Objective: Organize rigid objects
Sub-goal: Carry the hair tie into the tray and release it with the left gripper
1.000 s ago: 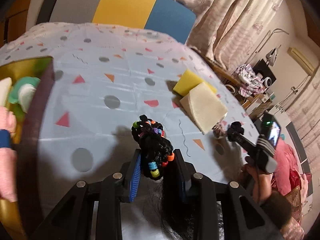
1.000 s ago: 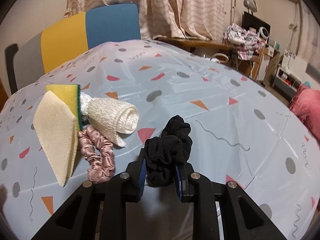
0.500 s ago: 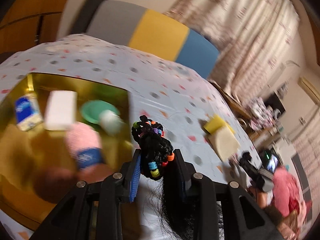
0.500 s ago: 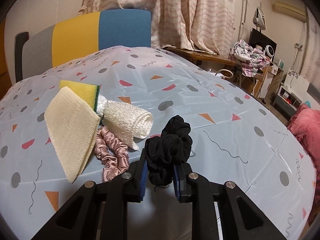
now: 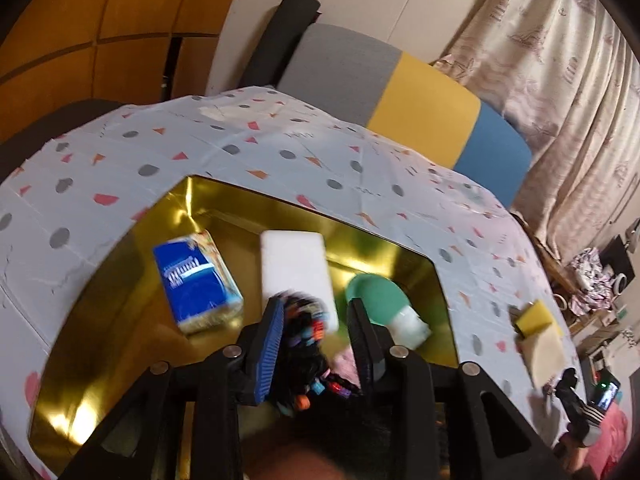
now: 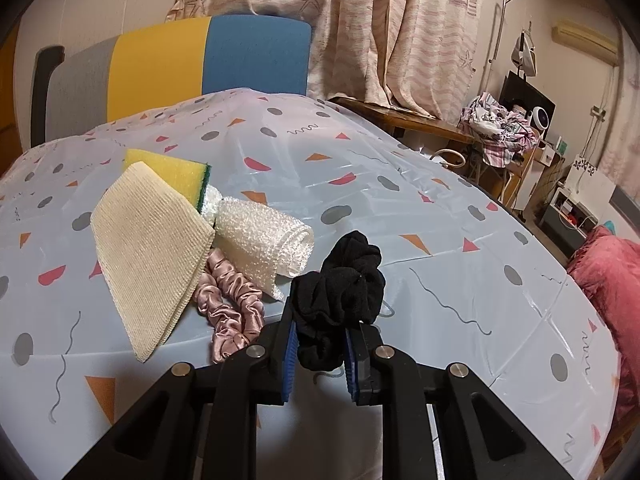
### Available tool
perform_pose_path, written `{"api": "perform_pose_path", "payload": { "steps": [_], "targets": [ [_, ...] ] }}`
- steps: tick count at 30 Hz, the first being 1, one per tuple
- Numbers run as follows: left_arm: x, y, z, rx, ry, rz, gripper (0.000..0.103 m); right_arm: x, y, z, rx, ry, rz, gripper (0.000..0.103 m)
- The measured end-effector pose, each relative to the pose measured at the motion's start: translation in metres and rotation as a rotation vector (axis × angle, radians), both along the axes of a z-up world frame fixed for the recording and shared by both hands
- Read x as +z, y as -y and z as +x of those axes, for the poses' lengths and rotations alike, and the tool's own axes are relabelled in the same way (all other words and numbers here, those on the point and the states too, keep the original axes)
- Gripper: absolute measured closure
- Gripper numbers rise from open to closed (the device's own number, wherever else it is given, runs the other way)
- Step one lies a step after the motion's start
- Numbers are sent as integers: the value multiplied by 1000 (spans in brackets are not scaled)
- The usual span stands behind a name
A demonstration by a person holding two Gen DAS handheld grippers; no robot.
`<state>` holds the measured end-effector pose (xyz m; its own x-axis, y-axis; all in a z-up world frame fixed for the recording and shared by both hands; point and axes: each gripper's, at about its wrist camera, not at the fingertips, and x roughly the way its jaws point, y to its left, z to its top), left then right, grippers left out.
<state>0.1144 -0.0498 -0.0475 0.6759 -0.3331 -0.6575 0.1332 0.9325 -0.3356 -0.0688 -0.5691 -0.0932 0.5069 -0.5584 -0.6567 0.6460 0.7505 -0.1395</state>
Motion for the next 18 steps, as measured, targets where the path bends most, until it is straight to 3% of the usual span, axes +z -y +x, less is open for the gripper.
{"api": "perform_pose_path", "payload": {
  "steps": [4,13,18],
  "targets": [
    [4,0,-8,-1,27,21,57,-1,-1,1,1,-10,-7,83],
    [1,15,-49,-103,20,-18,56,3,-10,-1,23,-9,-29,83],
    [-3,29,-68,-189,17,12,56,10,-26,-2,81,-14,-46,83]
  ]
}}
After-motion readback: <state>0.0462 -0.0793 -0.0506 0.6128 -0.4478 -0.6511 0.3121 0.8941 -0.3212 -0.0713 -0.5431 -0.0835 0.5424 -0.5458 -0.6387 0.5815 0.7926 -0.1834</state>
